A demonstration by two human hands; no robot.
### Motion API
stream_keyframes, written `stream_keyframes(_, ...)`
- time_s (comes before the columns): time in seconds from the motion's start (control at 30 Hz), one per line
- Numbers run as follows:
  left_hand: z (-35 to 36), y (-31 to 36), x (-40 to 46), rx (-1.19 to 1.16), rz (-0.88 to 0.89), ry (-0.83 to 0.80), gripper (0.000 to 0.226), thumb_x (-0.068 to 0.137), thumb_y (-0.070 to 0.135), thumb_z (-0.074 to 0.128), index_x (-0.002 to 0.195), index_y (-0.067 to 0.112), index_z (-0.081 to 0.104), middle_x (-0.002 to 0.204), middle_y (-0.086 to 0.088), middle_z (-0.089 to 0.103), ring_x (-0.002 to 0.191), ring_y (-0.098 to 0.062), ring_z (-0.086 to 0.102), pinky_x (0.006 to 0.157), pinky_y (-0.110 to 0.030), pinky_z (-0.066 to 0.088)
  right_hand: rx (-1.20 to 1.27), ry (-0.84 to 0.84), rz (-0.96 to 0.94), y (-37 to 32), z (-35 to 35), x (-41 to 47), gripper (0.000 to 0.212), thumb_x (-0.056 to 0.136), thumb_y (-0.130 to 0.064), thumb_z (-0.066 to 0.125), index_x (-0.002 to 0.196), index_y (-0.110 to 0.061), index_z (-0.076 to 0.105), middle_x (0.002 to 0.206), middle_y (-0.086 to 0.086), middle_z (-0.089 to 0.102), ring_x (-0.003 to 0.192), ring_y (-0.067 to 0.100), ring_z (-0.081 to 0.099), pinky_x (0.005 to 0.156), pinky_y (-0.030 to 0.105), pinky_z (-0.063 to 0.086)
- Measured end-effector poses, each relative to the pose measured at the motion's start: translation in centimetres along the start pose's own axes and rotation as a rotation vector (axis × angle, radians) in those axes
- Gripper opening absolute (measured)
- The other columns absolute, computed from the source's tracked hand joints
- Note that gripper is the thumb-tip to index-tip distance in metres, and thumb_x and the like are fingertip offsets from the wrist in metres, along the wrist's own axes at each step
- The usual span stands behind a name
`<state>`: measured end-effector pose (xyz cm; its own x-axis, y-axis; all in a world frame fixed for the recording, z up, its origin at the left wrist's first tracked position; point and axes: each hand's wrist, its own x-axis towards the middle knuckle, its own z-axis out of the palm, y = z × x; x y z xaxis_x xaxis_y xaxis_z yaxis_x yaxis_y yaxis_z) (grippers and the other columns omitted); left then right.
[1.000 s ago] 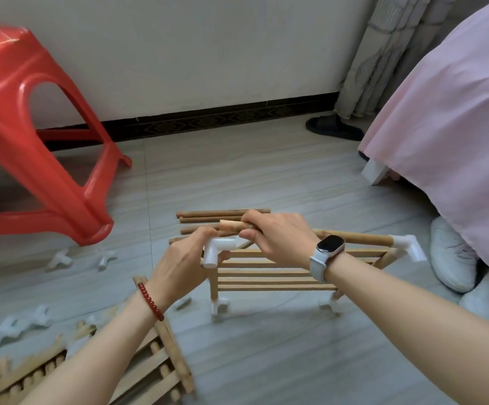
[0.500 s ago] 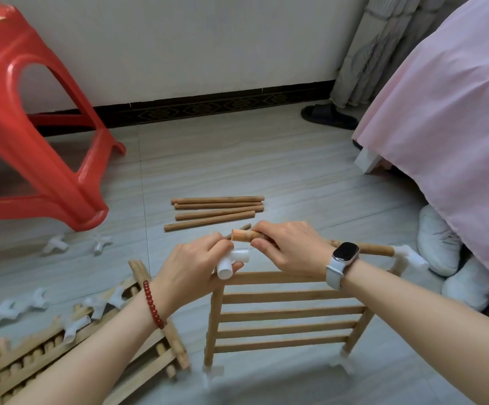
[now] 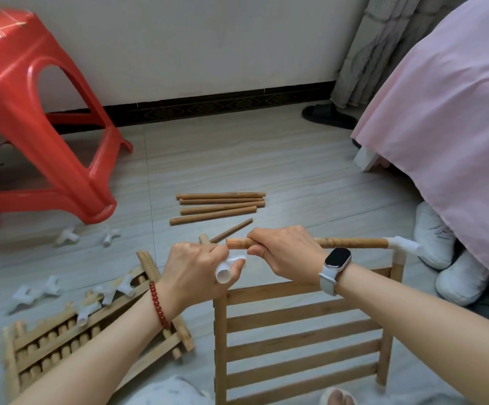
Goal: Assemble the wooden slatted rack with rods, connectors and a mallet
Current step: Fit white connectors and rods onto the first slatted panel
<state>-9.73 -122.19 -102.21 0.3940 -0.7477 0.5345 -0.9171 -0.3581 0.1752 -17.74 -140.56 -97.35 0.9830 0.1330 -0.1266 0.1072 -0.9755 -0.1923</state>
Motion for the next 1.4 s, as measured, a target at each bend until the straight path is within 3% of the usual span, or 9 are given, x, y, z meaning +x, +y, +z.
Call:
stream_keyframes(0.13,-0.3,0.5,-0.5,-0.203,-0.14,0.038,0.044,0.095,0.043,0.039,0.069,0.011,0.056,0.054,0.004,0.05,0.041,-0.01,0.042,0.036,-0.02,0.032,0.032,-0.014,0.026,-0.4,-0.8,0.1,0.027,0.101,-0.037,0.032,0.115,-0.018,0.047,0.092,0.002,0.062,0.072,0.025,0.049,0.057,0.034,0.028)
stream_keyframes(0.23,-0.8,1.1,-0.2,-0.3,-0.158,0.101,0.031,0.093,0.032,0.045,0.081,0.009,0.062,0.062,0.003,0.058,0.049,-0.009,0.051,0.043,-0.025,0.044,0.085,0.037,0.007,-0.9,-1.4,-0.7,0.026,0.1,-0.034,0.035,0.116,-0.017,0.048,0.081,-0.002,0.056,0.066,0.021,0.045,0.059,0.034,0.031)
stream_keyframes(0.37,-2.1,1.7,0.1,-0.328,-0.173,0.125,0.037,0.097,0.035,0.042,0.095,0.007,0.067,0.077,0.001,0.064,0.062,-0.011,0.059,0.052,-0.027,0.049,0.129,0.118,-0.05,-1.4,-2.2,-1.5,0.033,0.094,-0.038,0.032,0.108,-0.016,0.052,0.071,-0.009,0.047,0.053,0.01,0.038,0.053,0.031,0.032)
stream_keyframes(0.5,-3.0,1.9,-0.4,-0.341,-0.132,0.065,0.033,0.094,0.036,0.047,0.103,0.01,0.065,0.09,0.0,0.06,0.068,-0.012,0.06,0.058,-0.025,0.053,0.156,0.115,-0.019,-1.8,-2.2,-2.1,0.02,0.099,-0.032,0.038,0.103,-0.017,0.049,0.068,-0.009,0.047,0.052,0.008,0.038,0.055,0.03,0.034)
stream_keyframes(0.63,-3.3,1.5,-0.9,-0.249,-0.079,-0.024,0.03,0.088,0.041,0.054,0.106,0.017,0.059,0.091,-0.001,0.063,0.067,-0.011,0.06,0.057,-0.019,0.053,0.085,0.146,-0.003,-2.2,-1.7,-2.5,0.019,0.099,-0.032,0.039,0.104,-0.016,0.048,0.073,-0.008,0.048,0.056,0.013,0.041,0.056,0.032,0.037)
stream_keyframes(0.83,-2.3,2.9,-2.7,-0.65,-0.561,-0.139,0.017,0.087,0.021,0.066,0.097,0.023,0.053,0.082,0.006,0.063,0.071,-0.001,0.06,0.06,-0.019,0.05,0.041,0.112,-0.008,-3.0,-0.8,-2.9,0.023,0.099,-0.034,0.04,0.112,-0.018,0.051,0.083,-0.008,0.051,0.067,0.014,0.048,0.06,0.027,0.042)
stream_keyframes(1.1,0.0,1.4,-4.7,-0.618,-0.69,-0.125,0.017,0.09,0.009,0.06,0.1,0.016,0.048,0.081,0.007,0.056,0.069,-0.006,0.055,0.055,-0.011,0.045,-0.011,-0.088,-0.11,-4.9,1.0,-3.0,0.015,0.101,-0.031,0.038,0.106,-0.021,0.048,0.084,-0.006,0.05,0.071,0.014,0.05,0.059,0.024,0.039)
stream_keyframes(1.2,0.8,0.9,-4.1,-0.598,-0.672,-0.132,0.019,0.089,0.009,0.061,0.1,0.017,0.047,0.082,0.006,0.055,0.07,-0.009,0.055,0.053,-0.01,0.044,-0.024,-0.066,-0.078,-4.2,1.0,-2.6,0.016,0.101,-0.031,0.038,0.106,-0.02,0.048,0.084,-0.005,0.047,0.071,0.013,0.047,0.064,0.029,0.044)
stream_keyframes(1.4,1.6,1.9,-2.6,-0.637,-0.616,-0.13,0.019,0.09,0.009,0.059,0.103,0.017,0.047,0.084,0.004,0.054,0.071,-0.013,0.055,0.056,-0.019,0.045,-0.063,0.001,-0.046,-2.1,0.8,-3.1,0.02,0.101,-0.028,0.037,0.112,-0.016,0.049,0.089,-0.003,0.041,0.073,0.012,0.038,0.055,0.021,0.026)
